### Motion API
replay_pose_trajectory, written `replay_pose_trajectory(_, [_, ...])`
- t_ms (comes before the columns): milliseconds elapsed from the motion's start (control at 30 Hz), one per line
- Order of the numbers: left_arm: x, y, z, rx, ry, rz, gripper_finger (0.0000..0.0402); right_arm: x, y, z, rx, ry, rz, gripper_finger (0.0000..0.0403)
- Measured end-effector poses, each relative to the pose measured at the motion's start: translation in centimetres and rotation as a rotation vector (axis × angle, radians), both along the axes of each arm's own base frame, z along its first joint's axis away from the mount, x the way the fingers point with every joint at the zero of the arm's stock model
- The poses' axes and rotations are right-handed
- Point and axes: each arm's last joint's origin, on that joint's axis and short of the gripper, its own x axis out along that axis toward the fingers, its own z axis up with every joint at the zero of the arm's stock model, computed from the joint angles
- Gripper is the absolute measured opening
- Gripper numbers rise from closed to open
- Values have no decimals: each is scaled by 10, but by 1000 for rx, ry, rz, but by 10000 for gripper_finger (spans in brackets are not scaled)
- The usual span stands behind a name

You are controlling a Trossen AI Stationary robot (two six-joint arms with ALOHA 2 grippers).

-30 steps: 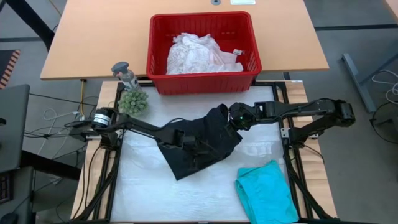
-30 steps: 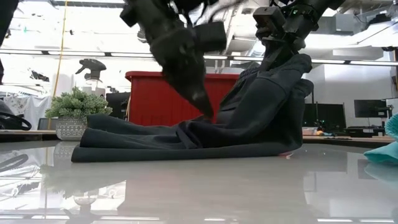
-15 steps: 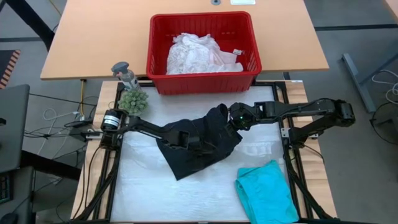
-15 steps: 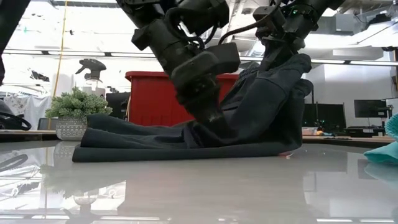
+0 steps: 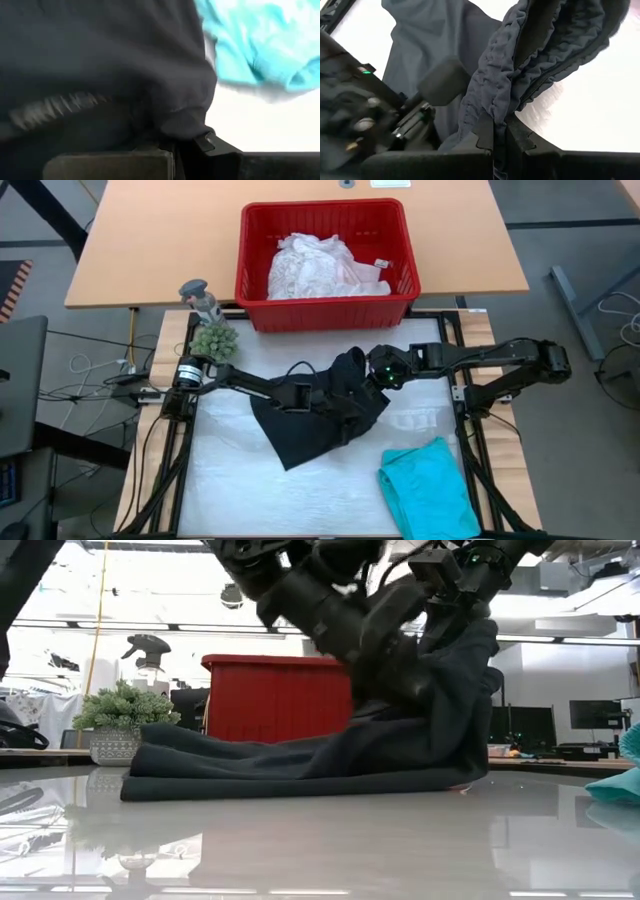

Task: Fold Laundry from Bin
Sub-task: Fold the black shorts

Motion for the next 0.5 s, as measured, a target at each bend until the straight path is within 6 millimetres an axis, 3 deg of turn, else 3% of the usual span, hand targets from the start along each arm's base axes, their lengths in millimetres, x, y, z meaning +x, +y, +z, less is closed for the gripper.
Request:
replay_pose_trajectory(300, [-4,-8,11,-102,203,-137,0,0,-3,0,-2,1,-7,38])
replay_pose_trajectory(500, [-19,-7,0,-58,407,-82,0,0,-3,0,-3,2,-7,38])
